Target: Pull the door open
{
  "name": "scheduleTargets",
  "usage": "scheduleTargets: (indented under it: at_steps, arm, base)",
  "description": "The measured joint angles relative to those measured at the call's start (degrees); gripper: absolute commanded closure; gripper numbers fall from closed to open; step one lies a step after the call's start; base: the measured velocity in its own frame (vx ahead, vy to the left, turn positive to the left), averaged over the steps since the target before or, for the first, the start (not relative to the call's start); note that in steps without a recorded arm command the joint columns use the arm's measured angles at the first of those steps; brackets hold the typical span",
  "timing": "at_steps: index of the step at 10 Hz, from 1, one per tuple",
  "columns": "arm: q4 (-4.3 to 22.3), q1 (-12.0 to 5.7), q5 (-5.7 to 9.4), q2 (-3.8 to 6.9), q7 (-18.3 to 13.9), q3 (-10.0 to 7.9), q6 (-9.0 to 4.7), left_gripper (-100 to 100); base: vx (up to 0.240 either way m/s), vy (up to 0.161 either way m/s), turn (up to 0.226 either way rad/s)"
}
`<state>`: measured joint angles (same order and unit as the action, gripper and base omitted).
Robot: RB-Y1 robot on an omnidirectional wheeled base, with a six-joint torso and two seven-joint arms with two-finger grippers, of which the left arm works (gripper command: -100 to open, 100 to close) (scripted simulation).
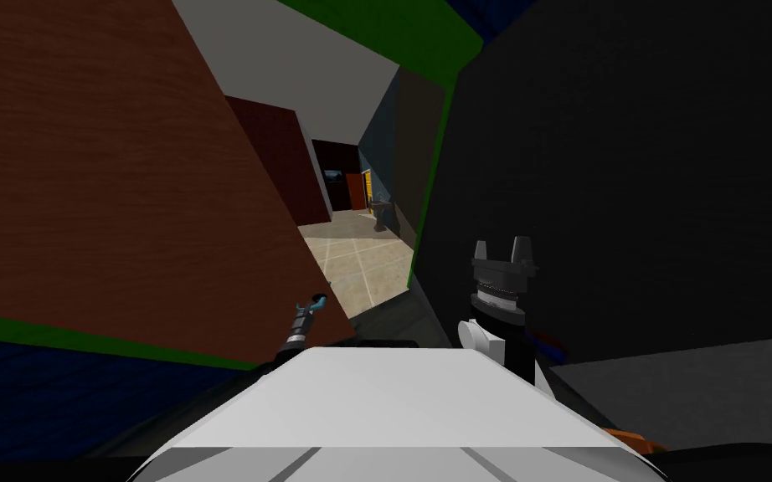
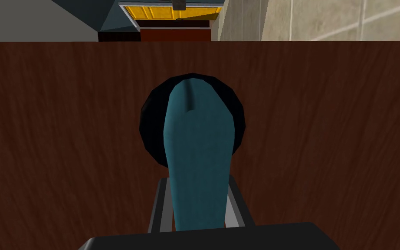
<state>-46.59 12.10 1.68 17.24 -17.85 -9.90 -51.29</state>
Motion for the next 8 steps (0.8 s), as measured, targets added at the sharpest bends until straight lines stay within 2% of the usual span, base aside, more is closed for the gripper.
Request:
scheduleTargets:
  at_steps: [1, 3, 6, 8]
  arm:
    - [0.0, 0.15, -0.10, -0.09, -0.1, 0.19, 0.06, 100]
    - [-0.7, 1.56, -0.42, 0.78, -1.1, 0.58, -1.13, 100]
    - [0.6, 2.63, -1.12, 1.67, -2.5, 1.63, -3.83, 100]
    - [0.6, 4.10, -1.61, 2.54, -3.5, 2.25, -5.97, 100]
  base:
    - [-0.162, 0.004, -0.169]
    - [-0.208, 0.027, -0.116]
    - [-0.163, 0.035, -0.118]
    - [-0.211, 0.040, -0.159]
